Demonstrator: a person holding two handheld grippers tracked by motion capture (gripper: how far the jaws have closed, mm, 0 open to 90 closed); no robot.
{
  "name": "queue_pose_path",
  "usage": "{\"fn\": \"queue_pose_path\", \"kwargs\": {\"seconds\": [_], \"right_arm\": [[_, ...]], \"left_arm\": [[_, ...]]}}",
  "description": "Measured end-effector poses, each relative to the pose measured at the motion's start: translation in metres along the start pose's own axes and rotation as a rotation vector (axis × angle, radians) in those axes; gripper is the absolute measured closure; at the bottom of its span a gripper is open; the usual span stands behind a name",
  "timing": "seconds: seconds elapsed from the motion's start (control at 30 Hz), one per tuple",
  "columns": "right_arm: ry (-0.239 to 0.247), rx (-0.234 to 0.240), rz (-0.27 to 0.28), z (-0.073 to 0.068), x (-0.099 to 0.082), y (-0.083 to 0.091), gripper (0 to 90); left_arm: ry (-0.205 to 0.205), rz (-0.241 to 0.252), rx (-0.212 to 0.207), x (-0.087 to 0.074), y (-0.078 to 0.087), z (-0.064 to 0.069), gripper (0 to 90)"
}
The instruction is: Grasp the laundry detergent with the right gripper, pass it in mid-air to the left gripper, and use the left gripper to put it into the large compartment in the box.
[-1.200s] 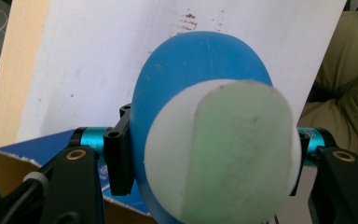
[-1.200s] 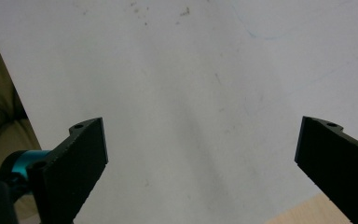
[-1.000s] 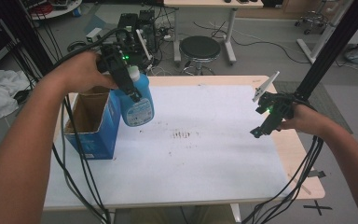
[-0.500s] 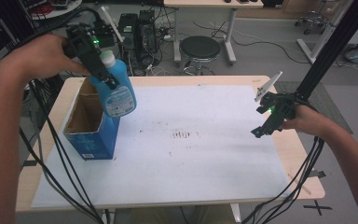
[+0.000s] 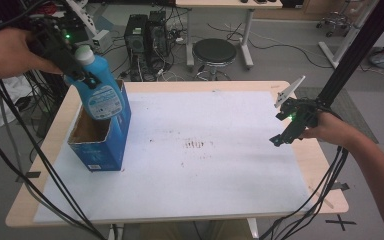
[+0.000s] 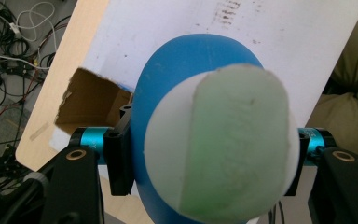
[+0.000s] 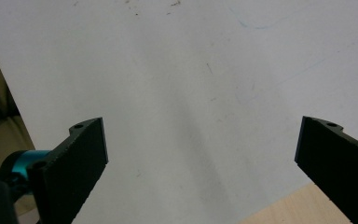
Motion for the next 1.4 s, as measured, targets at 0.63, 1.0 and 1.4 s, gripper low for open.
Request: {"fn": "queue_pose_path", "kwargs": {"seconds": [0.63, 1.0, 1.4], "right_arm": [[-0.019, -0.008, -0.002, 0.001, 0.0, -0.001, 1.4], [-0.016, -0.003, -0.005, 0.001, -0.001, -0.008, 1.4], [-0.023, 0.012, -0.007, 0.0, -0.006, -0.017, 1.4]], "left_arm": [[0.035, -0.05, 0.01, -0.043, -0.027, -0.024, 38.2], [0.024, -0.086, -0.009, -0.058, -0.081, -0.033, 38.3], [0.03, -0.141, -0.039, -0.07, -0.123, -0.038, 38.2]]}}
Point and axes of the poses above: each handheld gripper's, and its own axes: y roughly backward along the jaws, x roughly out of its top, z roughly to its right, the point moved 3 cm from there along -y, roughly forward along the jaws, and after that the axes turned 3 degrees about -x, right-handed, at the moved point
